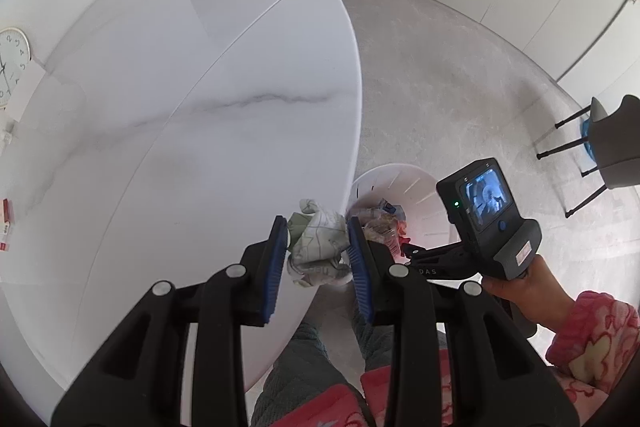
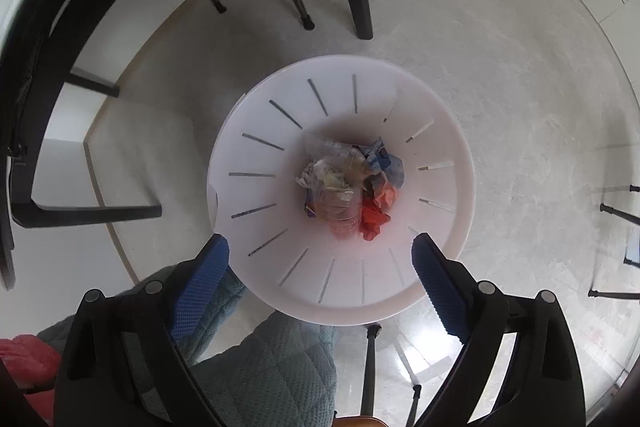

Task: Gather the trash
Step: 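Carry the tissue and bottle to the wastebasket and open both tools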

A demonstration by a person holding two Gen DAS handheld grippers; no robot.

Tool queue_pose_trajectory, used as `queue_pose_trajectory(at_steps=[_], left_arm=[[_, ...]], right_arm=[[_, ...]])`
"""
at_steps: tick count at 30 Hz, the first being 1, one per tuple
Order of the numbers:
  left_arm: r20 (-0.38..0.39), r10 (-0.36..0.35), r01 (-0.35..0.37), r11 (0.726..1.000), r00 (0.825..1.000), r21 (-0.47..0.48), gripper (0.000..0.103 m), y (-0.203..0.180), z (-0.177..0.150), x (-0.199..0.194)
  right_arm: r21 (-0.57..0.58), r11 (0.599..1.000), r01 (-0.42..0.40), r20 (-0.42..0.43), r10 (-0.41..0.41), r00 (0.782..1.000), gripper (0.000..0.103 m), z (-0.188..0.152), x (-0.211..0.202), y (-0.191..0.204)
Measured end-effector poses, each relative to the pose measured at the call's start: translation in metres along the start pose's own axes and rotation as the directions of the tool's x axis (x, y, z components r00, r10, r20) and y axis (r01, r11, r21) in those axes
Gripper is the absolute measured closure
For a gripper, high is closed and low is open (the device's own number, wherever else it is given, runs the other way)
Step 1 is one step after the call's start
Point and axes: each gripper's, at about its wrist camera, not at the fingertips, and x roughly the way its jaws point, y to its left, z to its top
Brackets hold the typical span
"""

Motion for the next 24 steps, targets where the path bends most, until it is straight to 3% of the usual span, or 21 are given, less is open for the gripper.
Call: queue_pose_trajectory(at_steps=[7,13,17,20,21,24], left_arm=[[-0.011,-0.021,0.022,0.995,1.0,0.099,0.072,-0.03,0.005,0.013],[-0.095,-0.048,0.069,0.97,0.994,0.232,0.072,-0.089,0.007,0.061],[-0.168,-0.056,0.11,0.938,0.984,0.329,0.071,-0.133,-0.009,0.109],[-0.258,-0.085,0.173,0.924,0.962,0.34,0.059,-0.152,-0.025,0.145],[-0.285,-0.087,0.185,0.923,0.954,0.338,0.05,-0.158,-0.03,0.151],[-0.31,-0.092,0.199,0.921,0.946,0.334,0.036,-0.167,-0.043,0.16]], right_arm=[[0.089,0.995,0.034,0.154,-0.047,0.987,0.007,-0.022,-0.069,-0.032],[0.194,0.978,0.074,0.331,-0.136,0.934,0.003,-0.046,-0.151,-0.063],[0.229,0.963,0.14,0.353,-0.216,0.91,0.003,-0.061,-0.179,-0.086],[0.251,0.958,0.136,0.348,-0.221,0.911,0.003,-0.07,-0.183,-0.1],[0.258,0.957,0.135,0.344,-0.222,0.912,0.003,-0.073,-0.183,-0.104],[0.27,0.952,0.144,0.326,-0.231,0.917,0.003,-0.08,-0.177,-0.112]])
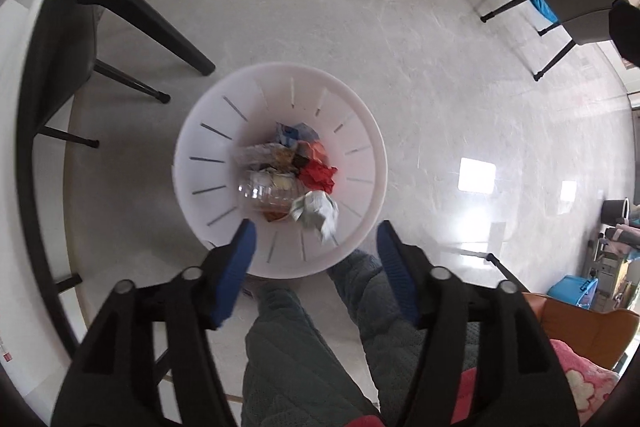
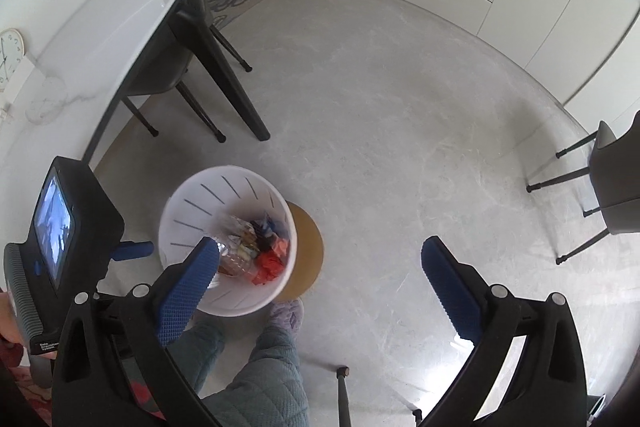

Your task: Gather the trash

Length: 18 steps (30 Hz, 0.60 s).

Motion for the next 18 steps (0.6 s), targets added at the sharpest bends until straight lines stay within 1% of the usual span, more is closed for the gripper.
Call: queue_pose_trajectory(at_steps=[1,3,4,7,10,12,14,18], left_arm=[[0.005,-0.006,0.006,1.0,1.0,0.0,0.03,-0.004,-0.001,0.0],[0.024,-0.014,0.014,1.0,1.0,0.001,0.022,-0.014,-0.005,-0.002],[0.037,-0.018,0.018,1.0,0.999,0.001,0.019,-0.013,-0.005,-0.006],[0.088,-0.006,0.006,1.0,0.996,-0.007,0.013,-0.011,-0.002,-0.032],[0.152,0.011,-0.005,0.999,0.988,-0.043,0.008,-0.003,-0.001,-0.06],[0.188,0.004,0.008,0.998,0.982,-0.065,0.008,0.003,0.0,-0.076],[0.21,0.01,0.005,0.997,0.978,-0.072,0.008,0.006,0.0,-0.087],[0.22,0.033,-0.018,0.997,0.975,-0.068,0.008,0.008,0.0,-0.09]], right_arm=[[0.002,1.0,0.003,-0.006,-0.003,1.0,0.003,-0.002,0.002,-0.002],[0.008,1.0,0.001,-0.016,-0.001,1.0,0.003,-0.006,0.007,-0.005],[0.01,1.0,0.0,-0.02,0.0,1.0,0.003,-0.008,0.008,-0.006],[0.014,1.0,-0.007,-0.012,0.007,1.0,0.003,-0.008,0.007,-0.007],[0.014,1.0,-0.011,0.008,0.011,1.0,0.003,-0.004,0.003,-0.005],[0.019,1.0,-0.023,0.021,0.022,1.0,0.003,0.001,0.001,-0.003],[0.019,0.999,-0.03,0.033,0.03,0.999,0.003,0.005,-0.002,0.0],[0.006,0.999,-0.034,0.046,0.033,0.998,0.003,0.01,-0.005,0.006]])
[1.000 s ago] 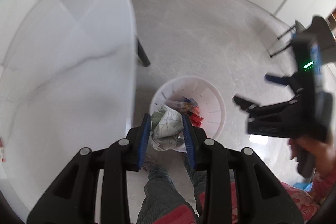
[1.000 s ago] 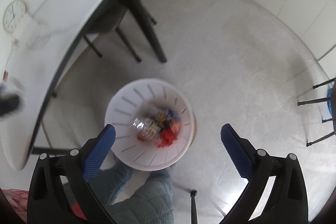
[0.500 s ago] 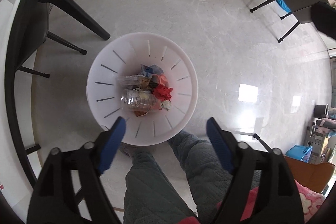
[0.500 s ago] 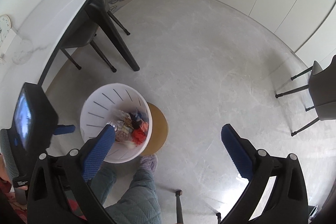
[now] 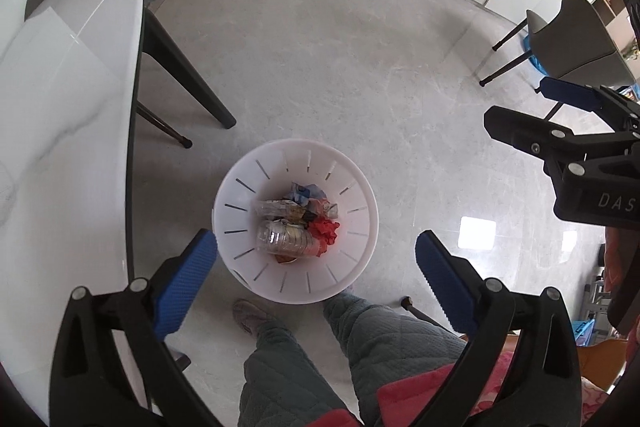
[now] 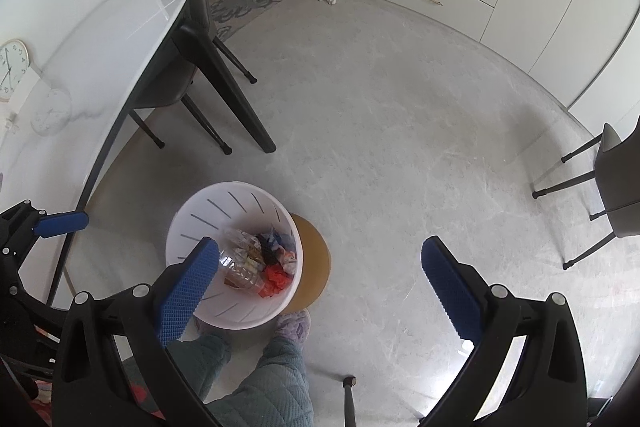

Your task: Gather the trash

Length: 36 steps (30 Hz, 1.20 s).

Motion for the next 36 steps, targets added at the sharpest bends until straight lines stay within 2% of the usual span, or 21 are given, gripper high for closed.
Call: queue_pose_trajectory(at_steps=[6,13,19,23,27,31,36], left_arm=[[-0.024,-0.016,0.015,1.0,1.0,-0.012,0.008,0.005,-0.004,0.006],[-0.018,-0.114,0.112,0.992,0.993,-0.062,0.008,0.025,-0.012,-0.005],[-0.042,-0.109,0.105,0.991,0.993,-0.081,0.008,0.037,-0.016,-0.008],[-0.01,-0.075,0.073,0.993,0.997,-0.09,0.008,0.043,-0.017,-0.021],[0.056,-0.044,0.053,0.985,0.997,-0.167,0.008,0.062,-0.018,-0.051],[0.12,0.048,-0.015,0.964,0.992,-0.265,0.008,0.092,-0.024,-0.09],[0.178,0.179,-0.093,0.908,0.968,-0.409,0.008,0.134,-0.041,-0.141]], right_arm=[[-0.005,1.0,-0.009,-0.014,0.009,1.0,0.003,-0.001,0.003,0.005],[0.017,1.0,-0.023,-0.026,0.024,0.999,0.003,-0.004,0.01,0.003],[0.057,0.997,-0.045,-0.029,0.047,0.998,0.003,-0.006,0.017,-0.006],[0.058,0.996,-0.071,-0.026,0.073,0.997,0.003,-0.003,0.015,-0.006],[-0.005,0.993,-0.114,0.007,0.114,0.993,0.003,0.01,-0.001,0.015],[-0.148,0.977,-0.155,0.053,0.165,0.985,0.003,0.034,-0.025,0.065],[-0.331,0.92,-0.21,0.081,0.25,0.965,0.003,0.059,-0.048,0.145]])
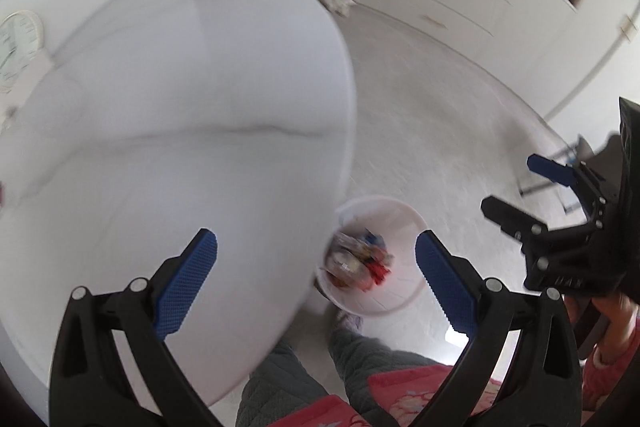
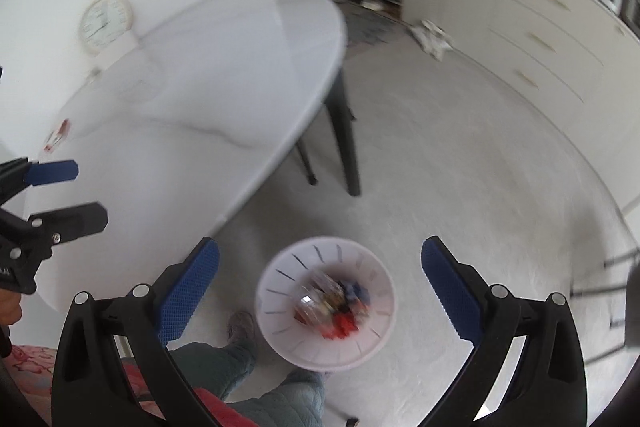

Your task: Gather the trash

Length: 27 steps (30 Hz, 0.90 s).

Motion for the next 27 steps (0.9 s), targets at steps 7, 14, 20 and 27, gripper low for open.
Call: queue_pose_trajectory(at_steps=[7,14,20,27], left_arm=[[0.049,0.114,-0.104,0.98,0.992,-0.172,0.008,0.071,-0.006,-0.036],[0.119,0.158,-0.117,0.948,0.98,-0.295,0.008,0.125,0.007,-0.079],[0.265,0.235,-0.125,0.919,0.935,-0.374,0.008,0.174,0.05,-0.151],[0.354,0.422,-0.25,0.862,0.835,-0.44,0.008,0.208,0.089,-0.224]], right_arm=[[-0.157,0.987,-0.023,0.018,0.026,0.999,0.003,0.049,0.005,0.083],[-0.141,0.989,-0.048,0.024,0.052,0.998,0.003,0.083,-0.014,0.131],[-0.193,0.981,-0.007,0.217,0.05,0.975,0.003,0.16,-0.075,0.187],[-0.207,0.978,-0.006,0.406,0.091,0.909,0.002,0.222,-0.141,0.239]])
